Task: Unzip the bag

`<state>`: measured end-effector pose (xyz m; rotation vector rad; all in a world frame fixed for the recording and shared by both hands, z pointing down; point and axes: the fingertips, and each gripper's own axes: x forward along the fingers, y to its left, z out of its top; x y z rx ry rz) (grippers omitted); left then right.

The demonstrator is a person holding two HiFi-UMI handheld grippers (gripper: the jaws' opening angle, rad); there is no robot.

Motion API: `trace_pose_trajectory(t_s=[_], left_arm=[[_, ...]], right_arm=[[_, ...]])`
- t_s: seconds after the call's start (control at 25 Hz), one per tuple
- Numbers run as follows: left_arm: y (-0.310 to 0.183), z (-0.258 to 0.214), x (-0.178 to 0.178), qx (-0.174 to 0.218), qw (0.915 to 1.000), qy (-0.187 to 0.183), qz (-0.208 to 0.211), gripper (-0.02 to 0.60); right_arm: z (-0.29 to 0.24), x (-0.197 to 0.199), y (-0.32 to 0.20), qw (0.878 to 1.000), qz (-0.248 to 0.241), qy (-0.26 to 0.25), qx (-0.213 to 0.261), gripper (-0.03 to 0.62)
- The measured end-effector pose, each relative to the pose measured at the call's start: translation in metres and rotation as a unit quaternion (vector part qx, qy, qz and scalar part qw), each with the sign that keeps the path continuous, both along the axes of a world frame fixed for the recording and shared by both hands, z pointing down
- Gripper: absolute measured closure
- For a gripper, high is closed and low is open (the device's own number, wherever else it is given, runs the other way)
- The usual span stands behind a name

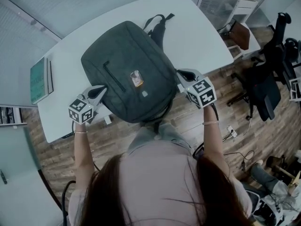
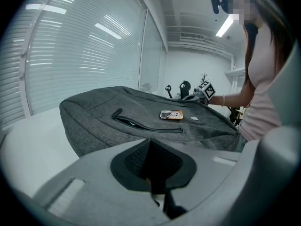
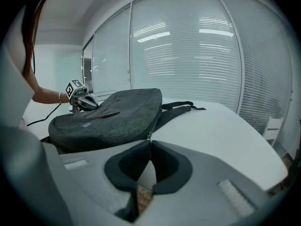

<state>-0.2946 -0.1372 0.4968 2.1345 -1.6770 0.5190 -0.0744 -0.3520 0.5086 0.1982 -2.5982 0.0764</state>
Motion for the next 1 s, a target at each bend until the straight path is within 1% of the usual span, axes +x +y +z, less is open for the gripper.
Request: trace_pose_trajectory(t_s=[0.48,1.0], left_arm=[[-0.001,0.001,0.000,-0.001,0.9997,0.003,-0.022,0.572],[-0.004,-0.002,0.001,-0.001,0.9997,0.004,-0.026,0.572]], right_arm=[[0.001,-0.015,-0.013,1.000,-0.019,-0.001,0.001,0.582],[-0.003,-0.026,-0.024,0.999,-0.048,0.012,0.016,0.582]])
